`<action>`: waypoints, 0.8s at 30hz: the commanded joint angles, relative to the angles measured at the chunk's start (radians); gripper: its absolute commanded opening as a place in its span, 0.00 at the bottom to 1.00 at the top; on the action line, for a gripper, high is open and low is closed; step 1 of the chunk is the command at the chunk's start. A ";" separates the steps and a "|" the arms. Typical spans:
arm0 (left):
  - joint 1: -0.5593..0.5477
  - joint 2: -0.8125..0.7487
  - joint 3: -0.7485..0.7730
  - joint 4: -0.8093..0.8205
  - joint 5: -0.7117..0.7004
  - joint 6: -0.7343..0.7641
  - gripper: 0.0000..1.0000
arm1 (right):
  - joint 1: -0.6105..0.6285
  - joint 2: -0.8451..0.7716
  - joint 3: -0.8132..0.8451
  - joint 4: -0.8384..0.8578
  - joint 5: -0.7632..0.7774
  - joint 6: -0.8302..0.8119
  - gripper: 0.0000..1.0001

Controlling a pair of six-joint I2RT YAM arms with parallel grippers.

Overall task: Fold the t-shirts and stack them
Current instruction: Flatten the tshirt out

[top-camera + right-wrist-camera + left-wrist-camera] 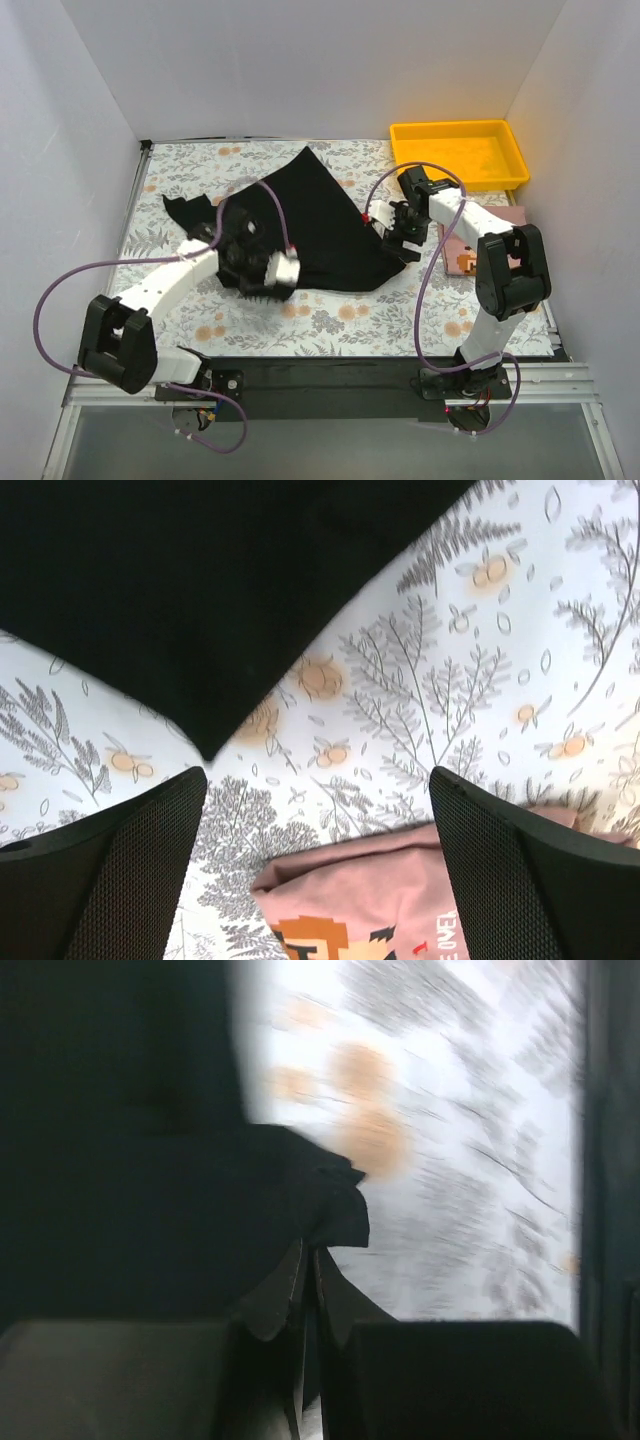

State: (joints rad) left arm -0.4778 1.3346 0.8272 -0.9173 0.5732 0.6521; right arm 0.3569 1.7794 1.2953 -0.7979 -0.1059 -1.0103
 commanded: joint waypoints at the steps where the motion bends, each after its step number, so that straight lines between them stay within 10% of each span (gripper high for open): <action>1: 0.184 -0.007 0.344 0.000 0.227 -0.289 0.00 | -0.045 -0.069 0.042 -0.057 -0.075 -0.001 0.98; 11: 0.547 0.412 1.088 0.426 -0.099 -0.916 0.00 | -0.076 0.023 0.180 -0.132 -0.227 0.160 0.98; 24: 0.582 0.422 0.889 0.502 -0.141 -0.916 0.00 | -0.059 0.068 0.237 -0.028 -0.451 0.513 0.85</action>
State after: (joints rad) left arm 0.1074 1.8168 1.7287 -0.4648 0.4591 -0.2447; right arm 0.2886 1.8675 1.4982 -0.8841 -0.4572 -0.6445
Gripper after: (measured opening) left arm 0.017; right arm 0.874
